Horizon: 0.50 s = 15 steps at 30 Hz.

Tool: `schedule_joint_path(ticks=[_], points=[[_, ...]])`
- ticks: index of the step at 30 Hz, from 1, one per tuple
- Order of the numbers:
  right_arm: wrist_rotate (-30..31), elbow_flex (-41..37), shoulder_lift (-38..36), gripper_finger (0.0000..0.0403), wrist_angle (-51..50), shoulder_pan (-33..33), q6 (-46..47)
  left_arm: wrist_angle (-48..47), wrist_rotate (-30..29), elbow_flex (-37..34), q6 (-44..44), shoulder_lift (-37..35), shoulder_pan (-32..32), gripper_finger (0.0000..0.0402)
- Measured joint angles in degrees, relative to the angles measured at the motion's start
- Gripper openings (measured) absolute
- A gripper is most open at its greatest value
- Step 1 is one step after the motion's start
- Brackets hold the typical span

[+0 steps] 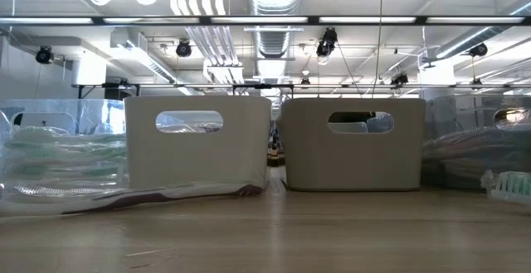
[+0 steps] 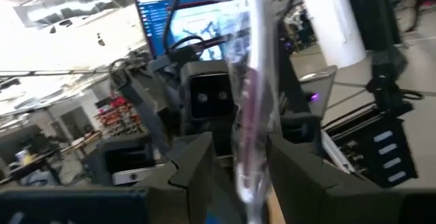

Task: Pick & Place Toothbrushes
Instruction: Put the purple toothbrush into the white bin

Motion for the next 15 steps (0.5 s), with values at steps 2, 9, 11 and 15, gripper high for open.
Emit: schedule_joint_path(ticks=[2,9,11,15], points=[[-0.1,0.0,0.0,0.0023,0.0,-0.3,0.0,-0.1,1.4,0.2,0.1,0.5,0.0,0.0144],[-0.3,0.0,0.0,0.0023,-0.1,-0.8,0.4,-0.2,2.1,1.4,0.1,1.4,0.9,0.0142],[-0.2,0.0,0.0,0.0023,-0.1,-0.8,0.5,-0.2,2.3,1.6,0.0,1.6,1.3,0.0143],[-0.2,0.0,0.0,0.0023,-0.1,-0.8,0.5,-0.3,2.4,2.0,0.0,1.9,1.6,0.0138]])
